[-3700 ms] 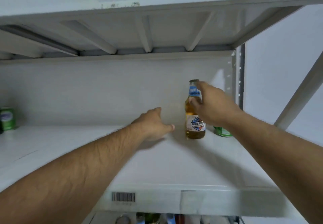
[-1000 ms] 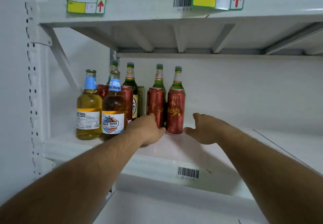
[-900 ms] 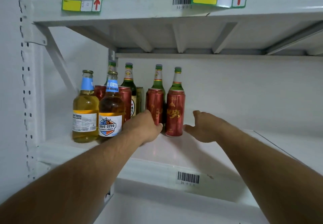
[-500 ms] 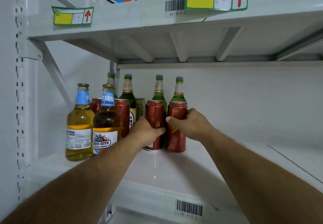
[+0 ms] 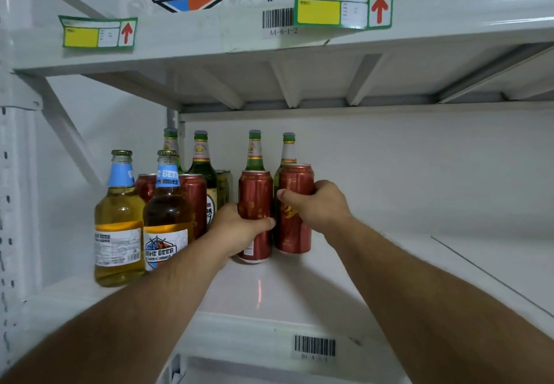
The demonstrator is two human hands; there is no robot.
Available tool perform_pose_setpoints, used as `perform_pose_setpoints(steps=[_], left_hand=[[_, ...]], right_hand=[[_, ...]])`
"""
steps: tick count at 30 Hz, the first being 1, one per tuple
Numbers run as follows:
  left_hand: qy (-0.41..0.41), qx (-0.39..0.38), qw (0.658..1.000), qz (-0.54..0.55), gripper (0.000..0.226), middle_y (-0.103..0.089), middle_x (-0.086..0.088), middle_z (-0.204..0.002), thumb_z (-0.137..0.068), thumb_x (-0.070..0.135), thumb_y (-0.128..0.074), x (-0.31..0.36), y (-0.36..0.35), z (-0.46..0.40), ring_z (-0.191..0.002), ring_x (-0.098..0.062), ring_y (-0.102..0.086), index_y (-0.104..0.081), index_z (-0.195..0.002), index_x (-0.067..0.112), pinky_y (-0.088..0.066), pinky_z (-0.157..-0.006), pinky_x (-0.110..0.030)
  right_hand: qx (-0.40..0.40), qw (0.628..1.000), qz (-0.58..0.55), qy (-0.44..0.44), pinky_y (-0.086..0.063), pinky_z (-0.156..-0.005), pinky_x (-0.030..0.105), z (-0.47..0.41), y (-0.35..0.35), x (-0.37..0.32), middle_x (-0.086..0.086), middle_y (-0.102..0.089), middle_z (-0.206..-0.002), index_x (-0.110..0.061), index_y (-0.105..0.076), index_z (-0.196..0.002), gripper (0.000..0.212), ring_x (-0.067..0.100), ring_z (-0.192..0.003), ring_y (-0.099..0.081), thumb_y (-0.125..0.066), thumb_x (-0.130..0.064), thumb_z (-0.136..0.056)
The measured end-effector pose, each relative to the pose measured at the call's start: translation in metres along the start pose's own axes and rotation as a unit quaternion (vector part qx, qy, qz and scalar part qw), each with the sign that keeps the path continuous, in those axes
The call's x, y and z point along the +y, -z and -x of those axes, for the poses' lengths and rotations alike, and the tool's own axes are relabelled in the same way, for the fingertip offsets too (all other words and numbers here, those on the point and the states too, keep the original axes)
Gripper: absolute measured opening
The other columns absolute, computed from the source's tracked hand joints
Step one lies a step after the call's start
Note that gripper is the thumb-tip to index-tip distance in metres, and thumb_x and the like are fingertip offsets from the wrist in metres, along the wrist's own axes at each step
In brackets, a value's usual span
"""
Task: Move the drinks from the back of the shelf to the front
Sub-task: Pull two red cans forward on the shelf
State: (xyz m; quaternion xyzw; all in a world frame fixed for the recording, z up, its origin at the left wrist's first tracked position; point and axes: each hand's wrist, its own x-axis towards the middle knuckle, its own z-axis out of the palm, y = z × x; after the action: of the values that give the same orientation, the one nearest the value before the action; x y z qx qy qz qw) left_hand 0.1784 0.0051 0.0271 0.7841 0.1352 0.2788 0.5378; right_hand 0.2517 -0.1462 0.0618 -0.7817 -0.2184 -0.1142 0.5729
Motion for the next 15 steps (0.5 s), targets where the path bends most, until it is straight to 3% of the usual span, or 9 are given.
perform_pose_setpoints(steps=[8,13,15], left_hand=[[-0.050,-0.096,0.994,0.018,0.053,-0.072,0.000,-0.111,-0.077,0.030,-0.091,0.033,-0.005,0.043,-0.108,-0.025,-0.067,-0.066,-0.123,0.026,-0.052,-0.103,-0.045],[-0.073,-0.163,0.983,0.047,0.035,-0.072,0.003,-0.099,-0.079,0.028,-0.090,0.044,-0.025,0.071,-0.094,-0.018,-0.068,-0.065,-0.103,0.030,-0.050,-0.084,-0.032],[-0.084,-0.188,0.977,0.062,0.036,-0.071,0.003,-0.099,-0.079,0.027,-0.090,0.049,-0.037,0.085,-0.089,-0.013,-0.067,-0.066,-0.106,0.027,-0.048,-0.075,-0.028]], right_hand=[[0.079,0.997,-0.015,0.004,-0.059,-0.086,0.043,0.055,0.064,-0.025,-0.002,-0.070,-0.100,-0.020,-0.065,-0.112,0.053,0.020,-0.092,-0.069,-0.081,-0.052,-0.073],[0.146,0.989,0.011,-0.013,-0.059,-0.086,0.042,0.099,0.107,-0.031,-0.003,-0.070,-0.097,-0.020,-0.066,-0.108,0.049,0.019,-0.089,-0.069,-0.082,-0.051,-0.073],[0.169,0.985,0.028,-0.021,-0.059,-0.086,0.042,0.116,0.124,-0.033,-0.002,-0.071,-0.096,-0.019,-0.067,-0.108,0.050,0.019,-0.089,-0.070,-0.082,-0.052,-0.072]])
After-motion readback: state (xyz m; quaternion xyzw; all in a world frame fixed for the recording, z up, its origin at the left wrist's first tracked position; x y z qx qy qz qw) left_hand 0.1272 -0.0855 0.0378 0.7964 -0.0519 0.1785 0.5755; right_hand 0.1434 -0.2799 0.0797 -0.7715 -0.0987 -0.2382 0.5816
